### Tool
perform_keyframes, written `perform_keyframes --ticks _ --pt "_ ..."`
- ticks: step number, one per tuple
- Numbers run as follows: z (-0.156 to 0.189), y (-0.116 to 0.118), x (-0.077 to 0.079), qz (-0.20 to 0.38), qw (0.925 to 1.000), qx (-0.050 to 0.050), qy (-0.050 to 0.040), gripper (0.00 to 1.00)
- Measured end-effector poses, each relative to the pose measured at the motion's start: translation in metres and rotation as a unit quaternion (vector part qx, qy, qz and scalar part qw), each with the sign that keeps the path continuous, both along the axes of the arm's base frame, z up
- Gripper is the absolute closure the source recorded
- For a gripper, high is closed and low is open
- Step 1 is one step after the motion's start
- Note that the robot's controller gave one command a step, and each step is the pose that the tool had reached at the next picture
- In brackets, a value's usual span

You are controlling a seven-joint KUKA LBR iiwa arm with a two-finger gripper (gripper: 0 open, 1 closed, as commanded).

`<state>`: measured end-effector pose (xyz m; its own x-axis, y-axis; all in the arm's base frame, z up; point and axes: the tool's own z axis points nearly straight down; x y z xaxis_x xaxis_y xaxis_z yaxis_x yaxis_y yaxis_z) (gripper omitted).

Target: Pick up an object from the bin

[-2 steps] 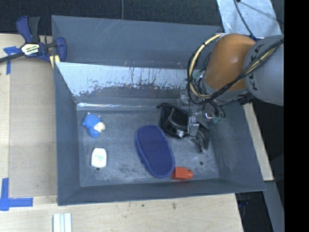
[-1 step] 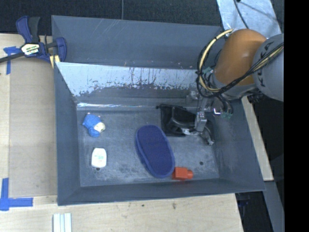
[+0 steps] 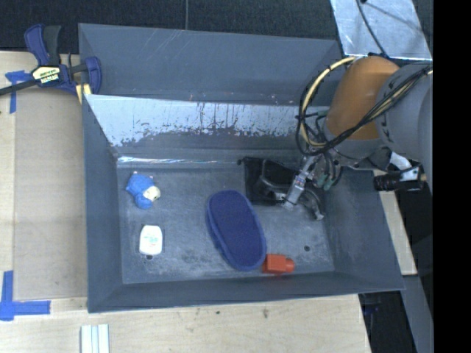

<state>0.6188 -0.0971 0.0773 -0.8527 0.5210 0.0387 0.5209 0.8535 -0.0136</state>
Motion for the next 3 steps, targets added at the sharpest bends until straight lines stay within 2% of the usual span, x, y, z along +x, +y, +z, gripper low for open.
perform_keyframes --ticks 1,2,3 --pt "0.004 -0.001 0.001 0.002 1.0000 0.000 0.0022 0.00" --pt "0.005 0.001 -0.001 0.004 0.9999 0.004 0.0106 1.00" --pt "0.016 0.002 -0.004 0.006 0.9999 -0.003 -0.0132 1.00"
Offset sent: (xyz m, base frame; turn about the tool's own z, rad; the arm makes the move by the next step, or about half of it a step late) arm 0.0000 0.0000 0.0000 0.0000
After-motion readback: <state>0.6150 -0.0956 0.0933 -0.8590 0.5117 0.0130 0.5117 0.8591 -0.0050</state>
